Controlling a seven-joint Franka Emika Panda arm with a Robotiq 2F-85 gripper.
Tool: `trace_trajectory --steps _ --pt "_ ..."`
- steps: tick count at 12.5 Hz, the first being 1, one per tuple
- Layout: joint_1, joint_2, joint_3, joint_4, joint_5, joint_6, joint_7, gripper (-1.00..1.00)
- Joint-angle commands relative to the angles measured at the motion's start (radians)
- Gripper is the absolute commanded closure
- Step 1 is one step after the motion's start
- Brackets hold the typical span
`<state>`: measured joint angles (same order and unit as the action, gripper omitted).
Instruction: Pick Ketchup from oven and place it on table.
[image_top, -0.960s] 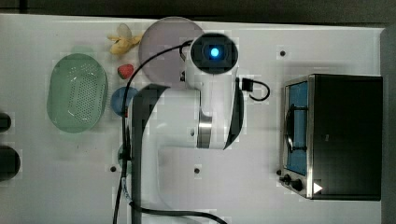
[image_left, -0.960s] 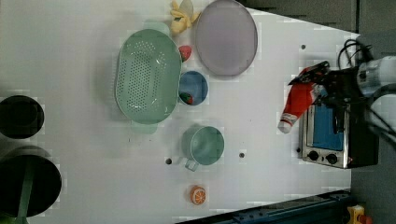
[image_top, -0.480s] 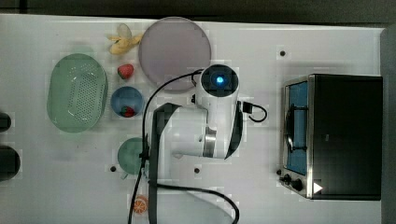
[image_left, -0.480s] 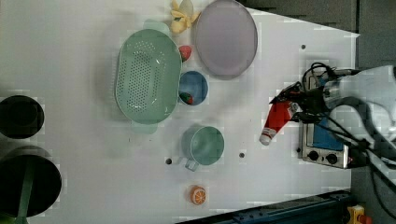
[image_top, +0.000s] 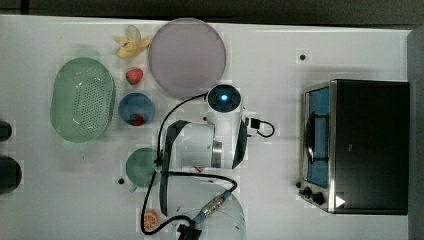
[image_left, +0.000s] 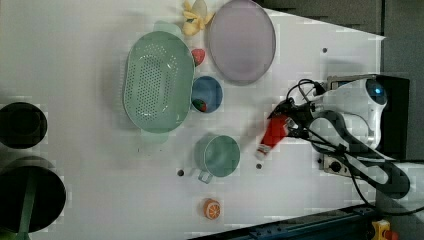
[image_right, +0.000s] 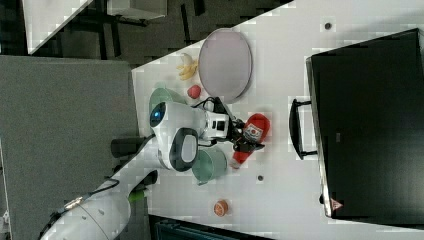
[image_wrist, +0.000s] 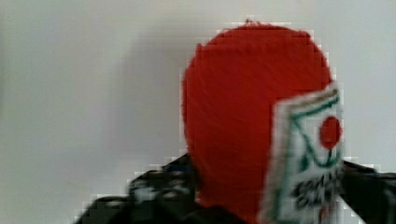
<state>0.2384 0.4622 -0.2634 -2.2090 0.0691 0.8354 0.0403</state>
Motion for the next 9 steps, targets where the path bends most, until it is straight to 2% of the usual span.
trace_trajectory --steps 1,4,9 --pt "0.011 -0.120 -0.013 0.014 0.004 0.024 0.014 -1.00" --pt "0.012 -0.294 -0.013 0.063 0.003 -0.120 0.025 -1.00" --pt "0.012 -0.514 -0.014 0.267 -0.002 -0.484 0.025 -1.00"
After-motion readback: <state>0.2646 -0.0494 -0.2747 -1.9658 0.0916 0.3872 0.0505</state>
